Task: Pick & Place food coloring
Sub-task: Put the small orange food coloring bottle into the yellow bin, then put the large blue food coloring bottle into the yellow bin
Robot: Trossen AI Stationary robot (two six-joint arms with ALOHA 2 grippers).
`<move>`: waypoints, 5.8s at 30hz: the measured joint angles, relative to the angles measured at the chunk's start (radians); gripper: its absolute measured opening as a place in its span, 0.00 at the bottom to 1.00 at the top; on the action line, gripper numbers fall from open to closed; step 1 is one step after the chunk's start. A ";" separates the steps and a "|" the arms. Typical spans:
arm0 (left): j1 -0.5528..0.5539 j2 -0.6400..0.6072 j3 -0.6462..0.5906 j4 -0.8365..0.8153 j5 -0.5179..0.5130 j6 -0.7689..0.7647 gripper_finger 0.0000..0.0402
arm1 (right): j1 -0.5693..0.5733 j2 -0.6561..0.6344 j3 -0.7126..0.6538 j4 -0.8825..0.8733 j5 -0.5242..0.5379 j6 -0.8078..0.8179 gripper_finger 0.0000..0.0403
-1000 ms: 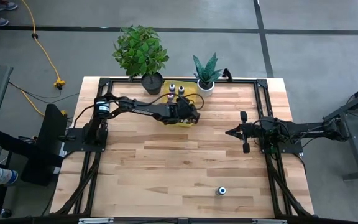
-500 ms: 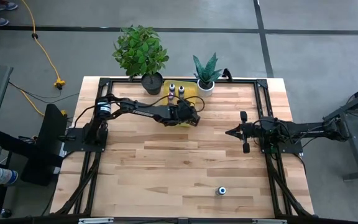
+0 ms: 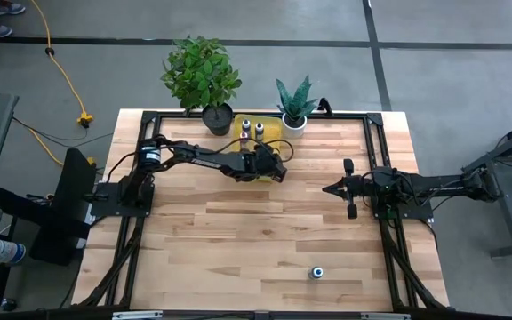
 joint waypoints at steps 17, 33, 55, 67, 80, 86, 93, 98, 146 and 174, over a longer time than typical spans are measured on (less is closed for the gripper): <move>0.001 0.006 0.000 0.041 0.031 0.130 0.32 | 0.000 0.000 0.000 0.000 0.000 0.000 0.00; 0.001 -0.215 -0.001 0.084 0.307 0.535 0.34 | 0.000 0.000 0.000 -0.001 0.000 0.000 0.00; -0.311 -0.191 0.060 0.056 0.818 1.094 0.34 | 0.000 0.001 0.000 -0.006 -0.001 0.000 0.00; -0.412 0.087 0.332 0.106 0.894 1.091 0.60 | 0.000 0.007 0.000 -0.005 0.000 0.000 0.00; -0.412 0.241 0.484 0.175 0.868 1.043 0.68 | 0.000 0.007 0.000 -0.005 0.000 0.000 0.00; -0.412 0.293 0.545 0.178 0.831 1.022 0.68 | 0.000 0.007 0.000 -0.005 0.000 0.000 0.00; -0.412 0.295 0.549 0.174 0.830 1.008 0.68 | 0.000 0.007 0.000 -0.006 0.000 0.000 0.00; -0.412 0.314 0.553 0.204 0.828 1.007 0.68 | 0.000 0.007 0.000 -0.005 0.000 0.000 0.00; -0.419 0.409 0.709 0.101 0.754 0.918 0.24 | 0.000 0.007 0.000 -0.006 0.000 0.000 0.00; -0.253 0.127 0.907 -0.704 0.114 0.292 0.24 | 0.000 0.007 0.000 -0.006 0.000 0.000 0.00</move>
